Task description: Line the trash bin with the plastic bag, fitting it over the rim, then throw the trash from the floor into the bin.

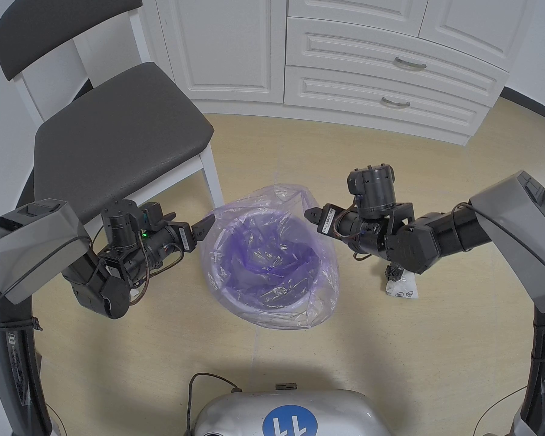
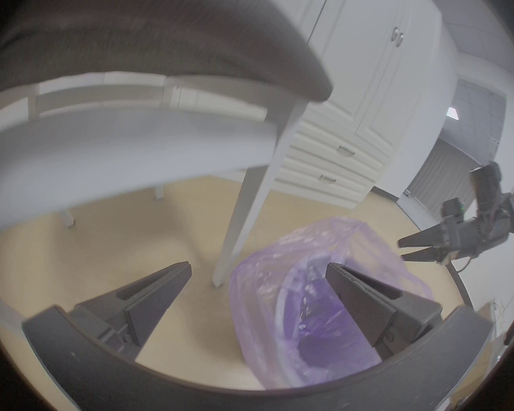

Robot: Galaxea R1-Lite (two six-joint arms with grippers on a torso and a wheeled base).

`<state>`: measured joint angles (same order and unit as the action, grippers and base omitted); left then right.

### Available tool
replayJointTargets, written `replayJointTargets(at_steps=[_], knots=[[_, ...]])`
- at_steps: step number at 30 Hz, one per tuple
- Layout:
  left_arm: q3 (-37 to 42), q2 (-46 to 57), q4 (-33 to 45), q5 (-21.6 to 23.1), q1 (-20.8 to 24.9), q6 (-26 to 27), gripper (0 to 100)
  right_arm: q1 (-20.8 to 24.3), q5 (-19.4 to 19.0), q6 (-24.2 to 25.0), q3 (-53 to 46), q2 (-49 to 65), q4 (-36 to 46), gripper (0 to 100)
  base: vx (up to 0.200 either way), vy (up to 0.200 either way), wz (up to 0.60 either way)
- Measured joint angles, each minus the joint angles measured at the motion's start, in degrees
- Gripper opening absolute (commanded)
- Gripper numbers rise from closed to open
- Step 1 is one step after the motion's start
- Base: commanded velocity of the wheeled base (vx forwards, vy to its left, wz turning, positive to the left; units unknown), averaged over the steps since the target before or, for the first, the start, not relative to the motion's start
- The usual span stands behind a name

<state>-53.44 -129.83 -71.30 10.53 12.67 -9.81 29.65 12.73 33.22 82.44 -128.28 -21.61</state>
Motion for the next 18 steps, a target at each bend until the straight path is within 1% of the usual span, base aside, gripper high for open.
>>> replayJointTargets(at_steps=[3,7,13,18], knots=[[-1.4,-0.9,5.6,-1.5,0.0,-0.9,100,0.6,0.1,0.8,-4.3,0.8,-4.4,100,0.000,0.000,0.00],[-4.2,-1.8,11.2,-4.1,0.0,-1.8,100,1.4,0.2,1.3,-6.5,1.3,-6.0,100,0.000,0.000,0.00],[-8.4,-4.2,12.6,-5.5,0.1,-4.8,100,0.3,0.2,1.1,-6.7,-0.3,-6.6,100,0.000,0.000,0.00],[-10.5,-6.1,12.7,-7.0,0.0,-5.2,100,-0.9,0.2,-1.3,-6.1,-2.3,-6.7,100,0.000,0.000,0.00]])
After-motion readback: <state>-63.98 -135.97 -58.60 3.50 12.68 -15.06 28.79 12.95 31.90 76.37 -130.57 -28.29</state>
